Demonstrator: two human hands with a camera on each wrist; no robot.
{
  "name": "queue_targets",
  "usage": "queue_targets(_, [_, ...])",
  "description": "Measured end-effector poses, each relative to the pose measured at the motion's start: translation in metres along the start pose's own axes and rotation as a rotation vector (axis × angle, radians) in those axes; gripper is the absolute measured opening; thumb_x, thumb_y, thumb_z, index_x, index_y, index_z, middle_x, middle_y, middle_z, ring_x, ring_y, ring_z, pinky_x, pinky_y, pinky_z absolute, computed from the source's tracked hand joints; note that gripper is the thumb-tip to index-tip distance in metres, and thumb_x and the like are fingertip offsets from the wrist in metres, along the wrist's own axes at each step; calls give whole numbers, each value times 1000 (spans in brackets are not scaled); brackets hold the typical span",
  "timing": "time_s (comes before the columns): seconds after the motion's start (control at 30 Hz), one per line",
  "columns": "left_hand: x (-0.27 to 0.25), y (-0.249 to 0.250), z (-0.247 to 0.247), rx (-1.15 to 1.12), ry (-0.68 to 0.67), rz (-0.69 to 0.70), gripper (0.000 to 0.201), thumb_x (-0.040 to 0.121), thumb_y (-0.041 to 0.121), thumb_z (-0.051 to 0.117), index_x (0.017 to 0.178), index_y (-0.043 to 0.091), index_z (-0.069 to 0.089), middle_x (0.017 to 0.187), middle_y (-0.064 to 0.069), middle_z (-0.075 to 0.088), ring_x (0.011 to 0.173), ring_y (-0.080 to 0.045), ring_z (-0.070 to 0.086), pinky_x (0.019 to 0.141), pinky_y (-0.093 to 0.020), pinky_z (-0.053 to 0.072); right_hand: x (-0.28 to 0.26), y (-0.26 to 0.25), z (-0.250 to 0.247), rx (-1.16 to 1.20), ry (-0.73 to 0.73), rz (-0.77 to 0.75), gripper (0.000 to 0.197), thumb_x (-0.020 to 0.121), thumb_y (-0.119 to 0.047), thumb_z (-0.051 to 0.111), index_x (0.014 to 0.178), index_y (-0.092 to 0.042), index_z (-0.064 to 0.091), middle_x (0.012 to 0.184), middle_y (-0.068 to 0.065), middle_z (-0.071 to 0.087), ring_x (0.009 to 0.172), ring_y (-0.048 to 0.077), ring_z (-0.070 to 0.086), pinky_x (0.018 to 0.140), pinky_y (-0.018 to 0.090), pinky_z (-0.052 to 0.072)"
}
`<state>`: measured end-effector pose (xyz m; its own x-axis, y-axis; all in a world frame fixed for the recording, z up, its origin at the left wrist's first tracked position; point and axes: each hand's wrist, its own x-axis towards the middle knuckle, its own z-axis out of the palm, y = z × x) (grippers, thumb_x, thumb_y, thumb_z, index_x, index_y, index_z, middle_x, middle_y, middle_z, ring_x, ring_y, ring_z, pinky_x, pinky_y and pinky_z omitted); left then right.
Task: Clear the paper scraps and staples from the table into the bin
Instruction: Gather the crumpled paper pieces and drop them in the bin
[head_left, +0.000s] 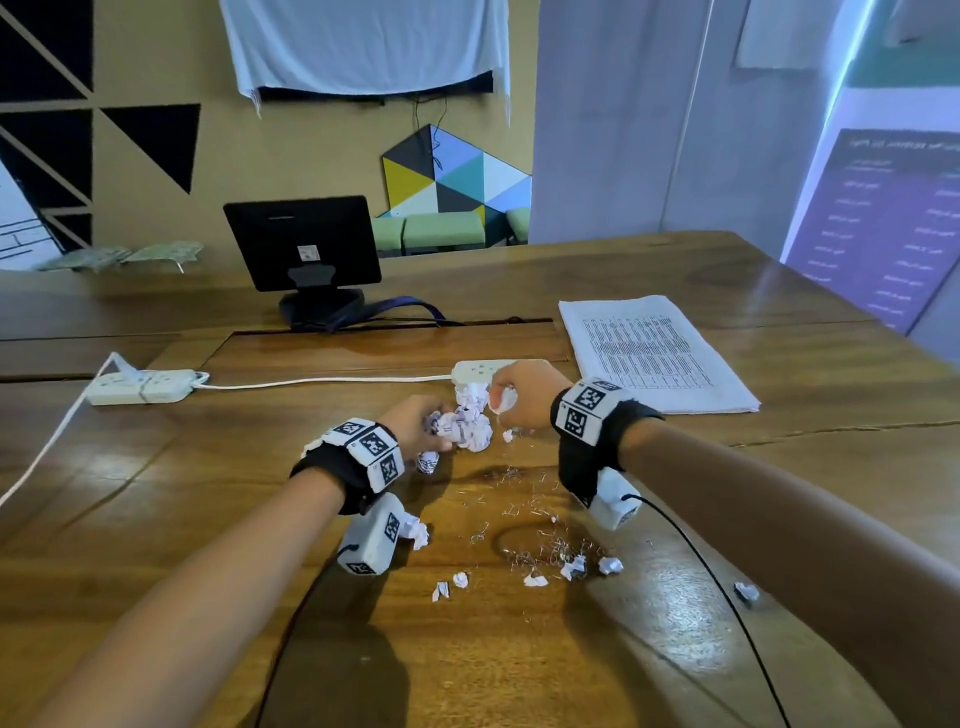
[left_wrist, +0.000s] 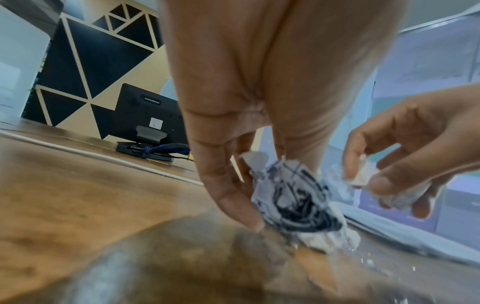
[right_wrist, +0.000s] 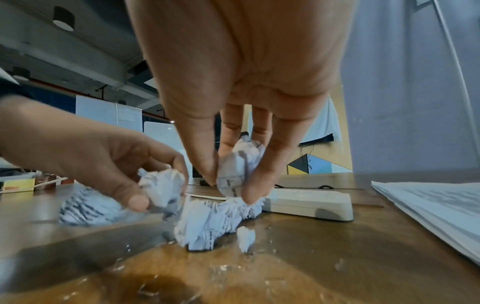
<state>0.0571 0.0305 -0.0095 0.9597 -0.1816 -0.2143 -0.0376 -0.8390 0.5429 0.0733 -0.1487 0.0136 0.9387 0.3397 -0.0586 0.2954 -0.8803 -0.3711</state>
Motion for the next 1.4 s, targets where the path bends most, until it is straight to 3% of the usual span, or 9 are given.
queue_targets(0.27, [-7, -19, -30, -82, 46, 18, 24, 84, 13, 66, 104, 10, 55, 89, -9, 60, 71, -20, 60, 67, -43, 58, 22, -19, 22, -168, -241, -33, 55, 74, -25, 75, 125, -23, 56, 128, 5, 57, 114, 27, 54, 91, 34, 46])
queue_targets(0.5, [-18, -29, -29, -51, 0, 46, 24, 84, 15, 65, 106, 16, 56, 102, -17, 60, 83, -29, 64, 61, -36, 59, 16, -18, 30, -114, -200, -50, 42, 67, -23, 81, 107, -23, 67, 120, 6, 58, 104, 26, 58, 87, 34, 52])
queue_targets(0.6, [-22, -18, -25, -67, -11, 81, 23, 85, 15, 64, 105, 18, 54, 101, -11, 56, 73, -20, 59, 54, -29, 56, 4, -8, 22, -33, -151, -59, 26, 65, -20, 81, 89, -21, 70, 115, 4, 60, 103, 25, 58, 90, 42, 51])
queue_targets(0.7, [-31, 0, -22, -118, 4, 166, 23, 85, 16, 65, 103, 23, 54, 103, -7, 52, 73, -17, 56, 46, -21, 53, -21, 6, 9, 77, -68, -89, 25, 69, -19, 79, 92, -14, 71, 113, 3, 64, 104, 21, 56, 91, 34, 44])
queue_targets(0.83, [-52, 39, -9, -208, 10, 351, 25, 82, 21, 68, 95, 36, 53, 97, 0, 53, 80, -11, 55, 46, -16, 51, -79, 31, -10, 231, 46, -61, 20, 71, -17, 77, 90, -18, 69, 104, -1, 64, 90, 14, 54, 81, 28, 41])
queue_targets(0.93, [-69, 78, 13, -246, -14, 491, 27, 79, 24, 70, 92, 41, 52, 93, 9, 54, 84, -6, 53, 64, -9, 46, -136, 58, -23, 371, 86, -23, 20, 71, -12, 76, 88, -18, 69, 98, 1, 69, 83, 14, 61, 80, 29, 48])
queue_targets(1.07, [-88, 133, 56, -337, -205, 621, 32, 74, 31, 75, 103, 29, 61, 100, -3, 59, 85, -20, 60, 78, -18, 44, -225, 97, -32, 490, 171, 59, 19, 73, -4, 76, 84, -16, 67, 68, -13, 64, 57, -2, 53, 60, 13, 45])
queue_targets(1.27, [-112, 209, 141, -448, -520, 765, 31, 74, 32, 73, 102, 25, 62, 77, 12, 58, 67, -13, 56, 64, -26, 46, -355, 160, -21, 561, 189, 238, 23, 73, -5, 73, 83, -25, 67, 81, 13, 68, 65, 18, 59, 65, 40, 54])
queue_targets(1.4, [-131, 249, 203, -398, -658, 857, 28, 77, 31, 73, 102, 28, 61, 83, 8, 58, 65, -11, 54, 67, -23, 48, -433, 185, -1, 546, 143, 373, 28, 70, -7, 75, 83, -30, 66, 87, 2, 69, 66, 14, 57, 64, 37, 53])
